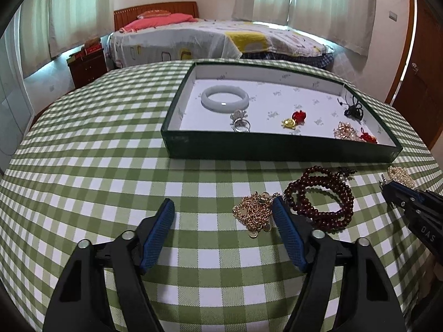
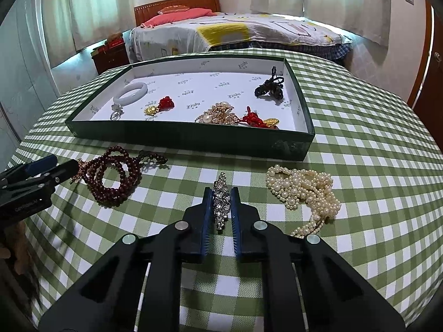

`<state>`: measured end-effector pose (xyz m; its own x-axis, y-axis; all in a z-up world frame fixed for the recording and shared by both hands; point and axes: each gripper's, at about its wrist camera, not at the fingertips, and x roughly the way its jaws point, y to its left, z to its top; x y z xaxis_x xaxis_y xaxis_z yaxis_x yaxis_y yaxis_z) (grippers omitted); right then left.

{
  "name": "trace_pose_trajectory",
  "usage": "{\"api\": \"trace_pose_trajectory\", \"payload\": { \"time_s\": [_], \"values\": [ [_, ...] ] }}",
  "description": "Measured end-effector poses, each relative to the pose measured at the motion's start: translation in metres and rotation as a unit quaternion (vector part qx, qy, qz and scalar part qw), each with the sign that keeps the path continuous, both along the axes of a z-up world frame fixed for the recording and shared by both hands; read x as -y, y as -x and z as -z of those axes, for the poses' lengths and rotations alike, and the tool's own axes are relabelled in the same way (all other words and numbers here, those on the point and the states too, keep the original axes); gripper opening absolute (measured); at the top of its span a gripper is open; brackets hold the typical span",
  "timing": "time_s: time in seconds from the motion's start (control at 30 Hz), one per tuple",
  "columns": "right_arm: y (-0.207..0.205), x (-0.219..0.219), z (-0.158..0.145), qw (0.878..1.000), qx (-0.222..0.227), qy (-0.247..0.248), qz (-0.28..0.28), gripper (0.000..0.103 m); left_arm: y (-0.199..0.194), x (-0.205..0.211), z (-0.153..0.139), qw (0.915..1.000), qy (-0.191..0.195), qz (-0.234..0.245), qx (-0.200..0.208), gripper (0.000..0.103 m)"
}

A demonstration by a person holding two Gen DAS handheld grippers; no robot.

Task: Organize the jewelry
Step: 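Grasp the gold chain with the left tool while the right tool grasps the rhinestone brooch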

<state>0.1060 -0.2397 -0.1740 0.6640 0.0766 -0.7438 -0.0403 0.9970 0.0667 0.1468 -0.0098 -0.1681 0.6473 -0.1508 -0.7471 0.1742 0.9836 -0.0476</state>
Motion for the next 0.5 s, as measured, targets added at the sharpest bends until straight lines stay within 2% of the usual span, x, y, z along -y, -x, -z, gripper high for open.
{"api": "trace_pose_trajectory", "payload": {
  "time_s": [0.13,0.23,0.3,0.37,0.5],
  "values": [
    [0.000,0.000,0.000,1.000,0.001,0.000,0.001,0.014,-0.002,0.006,0.002,0.9999,-0.012,0.010,-0.003,0.063],
    [0.000,0.000,0.000,1.000,0.000,-0.001,0.001,0.014,0.000,0.012,0.001,0.9995,-0.017,0.028,0.005,0.048],
    [0.000,0.000,0.000,1.000,0.000,0.000,0.001,0.014,0.003,0.016,0.001,0.9987,-0.013,0.049,0.011,0.031],
    [0.000,0.000,0.000,1.000,0.000,-0.001,0.001,0.014,0.006,0.018,0.001,0.9980,-0.016,0.059,0.014,0.021],
    [0.000,0.000,0.001,1.000,0.002,-0.002,0.001,0.013,0.008,0.016,0.000,0.9981,-0.007,0.059,0.017,0.017]
  ]
}}
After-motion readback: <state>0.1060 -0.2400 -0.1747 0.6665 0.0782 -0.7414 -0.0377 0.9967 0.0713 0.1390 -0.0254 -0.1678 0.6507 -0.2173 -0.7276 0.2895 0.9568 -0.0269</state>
